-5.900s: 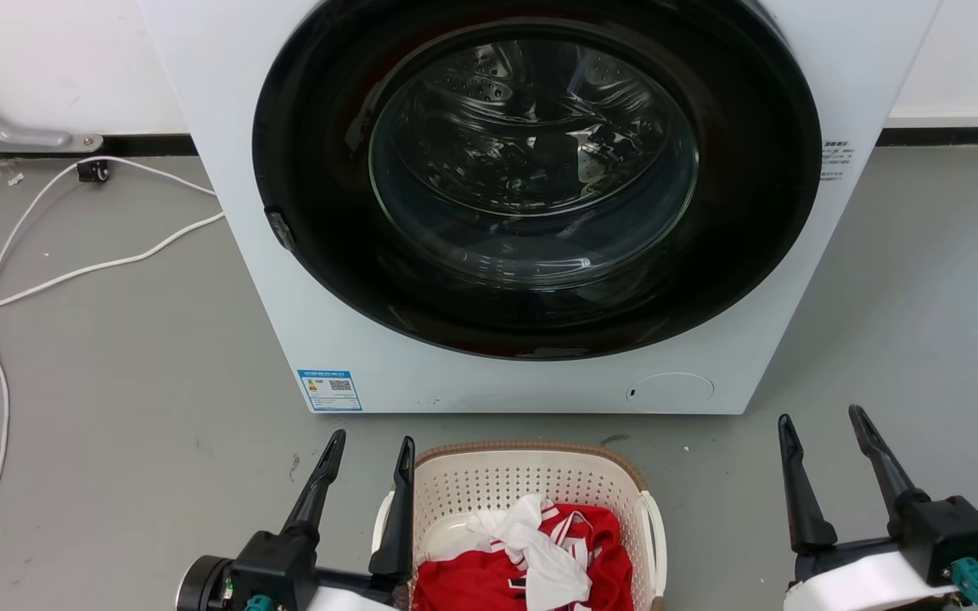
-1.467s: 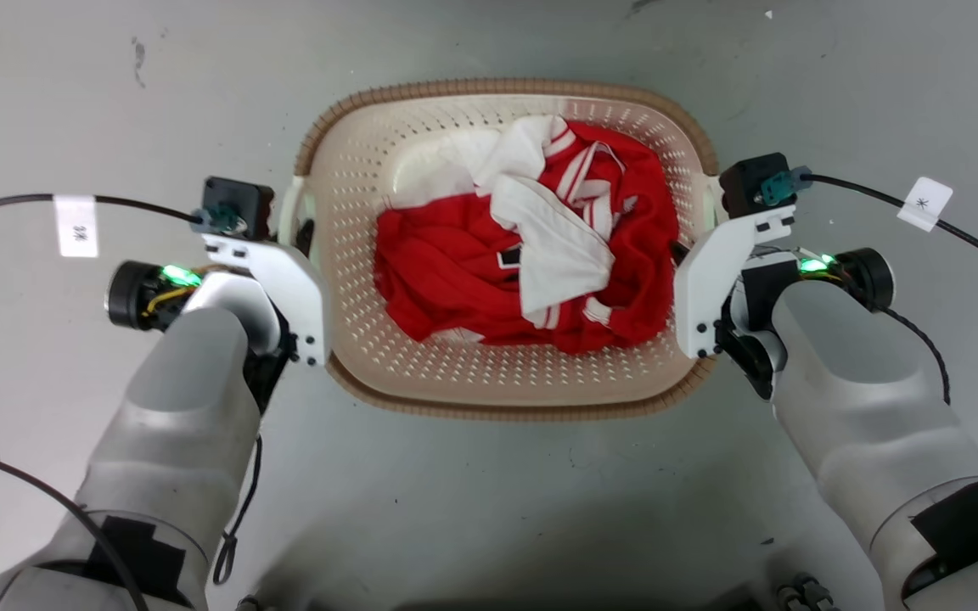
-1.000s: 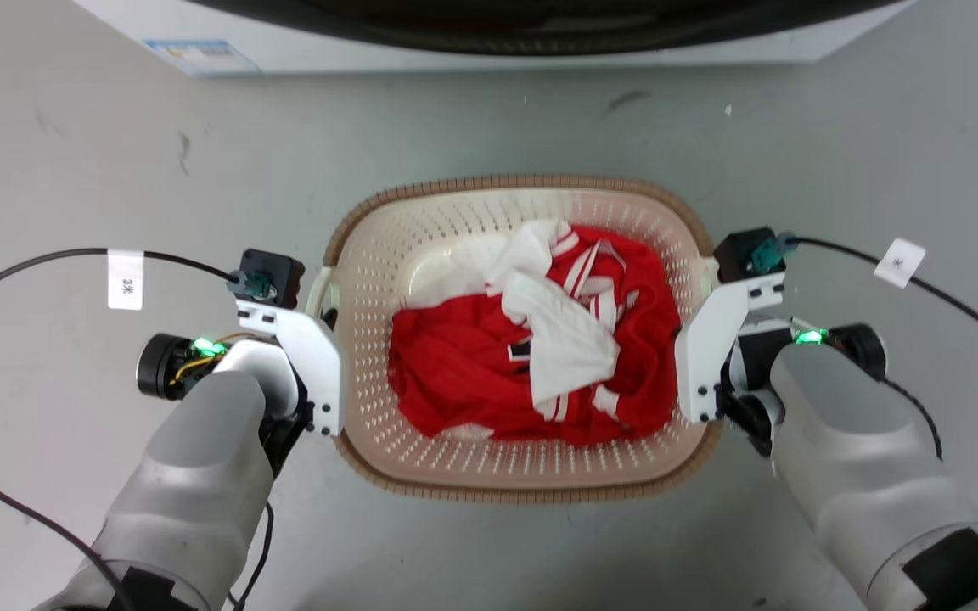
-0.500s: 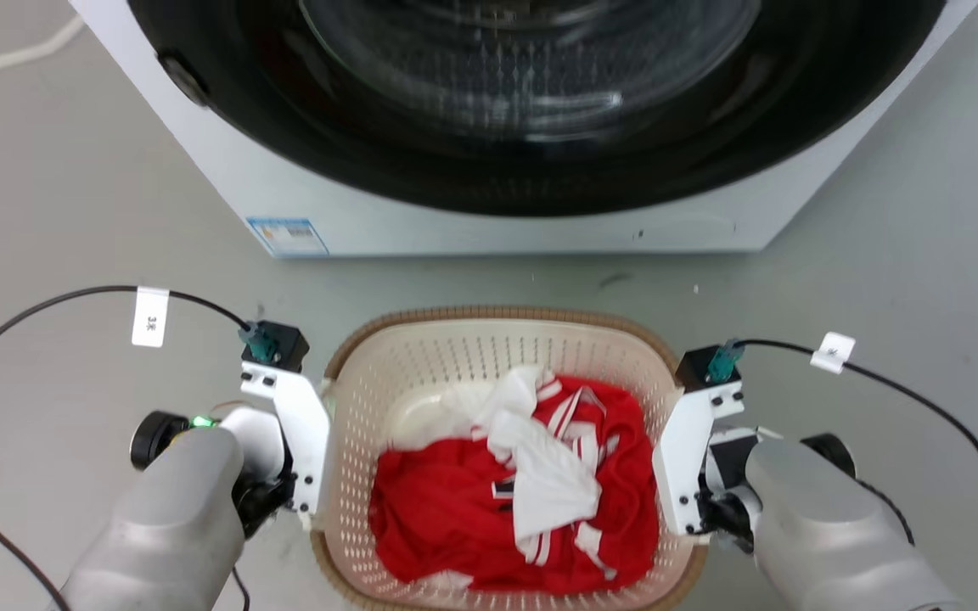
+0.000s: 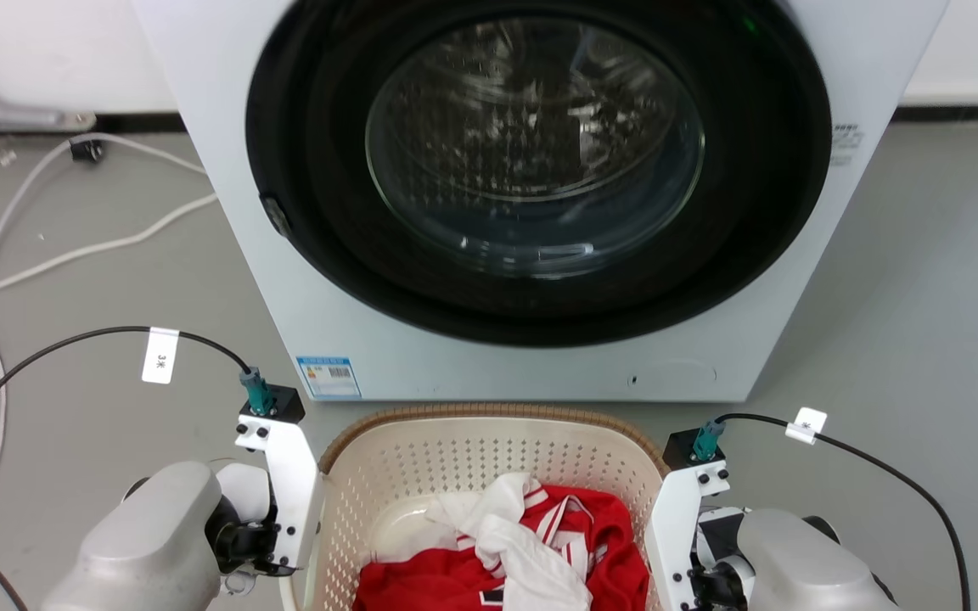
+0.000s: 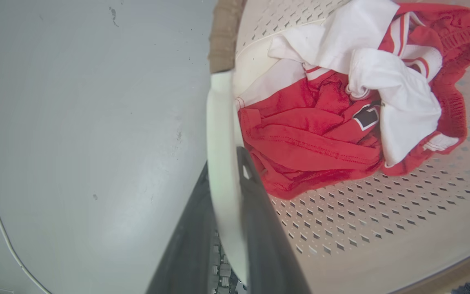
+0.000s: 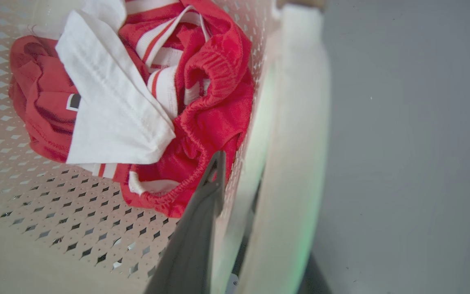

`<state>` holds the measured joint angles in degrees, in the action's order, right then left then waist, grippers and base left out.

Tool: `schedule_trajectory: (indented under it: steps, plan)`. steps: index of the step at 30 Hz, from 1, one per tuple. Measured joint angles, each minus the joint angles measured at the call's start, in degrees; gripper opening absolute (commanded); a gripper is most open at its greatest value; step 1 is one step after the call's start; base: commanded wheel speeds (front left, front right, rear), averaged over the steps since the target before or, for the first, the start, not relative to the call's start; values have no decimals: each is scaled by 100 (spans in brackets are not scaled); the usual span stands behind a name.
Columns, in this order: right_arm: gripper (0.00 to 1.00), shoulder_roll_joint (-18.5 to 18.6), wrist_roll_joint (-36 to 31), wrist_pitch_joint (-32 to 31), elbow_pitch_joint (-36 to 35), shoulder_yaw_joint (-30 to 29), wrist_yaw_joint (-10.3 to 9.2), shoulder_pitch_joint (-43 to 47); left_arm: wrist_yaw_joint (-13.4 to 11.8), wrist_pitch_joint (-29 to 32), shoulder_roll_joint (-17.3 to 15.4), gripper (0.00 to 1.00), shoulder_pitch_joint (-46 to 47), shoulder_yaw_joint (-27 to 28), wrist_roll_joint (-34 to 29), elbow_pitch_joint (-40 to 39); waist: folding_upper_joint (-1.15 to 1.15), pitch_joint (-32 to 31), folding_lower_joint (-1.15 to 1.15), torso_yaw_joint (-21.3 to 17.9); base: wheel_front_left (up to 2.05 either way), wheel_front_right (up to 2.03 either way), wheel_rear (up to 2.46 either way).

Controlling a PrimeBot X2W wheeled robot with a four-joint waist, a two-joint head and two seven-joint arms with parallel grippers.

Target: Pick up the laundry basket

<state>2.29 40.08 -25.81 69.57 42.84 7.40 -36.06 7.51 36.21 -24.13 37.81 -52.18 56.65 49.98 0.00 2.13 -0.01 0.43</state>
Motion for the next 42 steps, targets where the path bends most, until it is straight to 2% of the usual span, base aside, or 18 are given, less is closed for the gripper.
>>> schedule_trajectory:
  steps: [7, 13, 22, 42]
  plan:
    - [0, 2, 210, -386, -52, 203, 0, 20, 2, 504, -148, 0, -53, -170, 389, -187, 0, -442, 0, 67, 0, 0, 0]
    - [0, 4, 394, -948, -34, 350, 0, -3, 0, 611, -200, 0, -146, -291, 568, -244, 0, -623, 0, 87, 0, 0, 0]
    - [0, 8, 571, -1405, -13, 501, 0, -121, 0, 615, -205, 0, -248, -419, 743, -223, 0, -743, 0, 26, 0, 0, 0]
    - [0, 8, 739, -1555, 174, 621, 1, -262, 0, 536, -177, 0, -224, -646, 950, -154, 0, -754, 2, -9, 0, 0, 0]
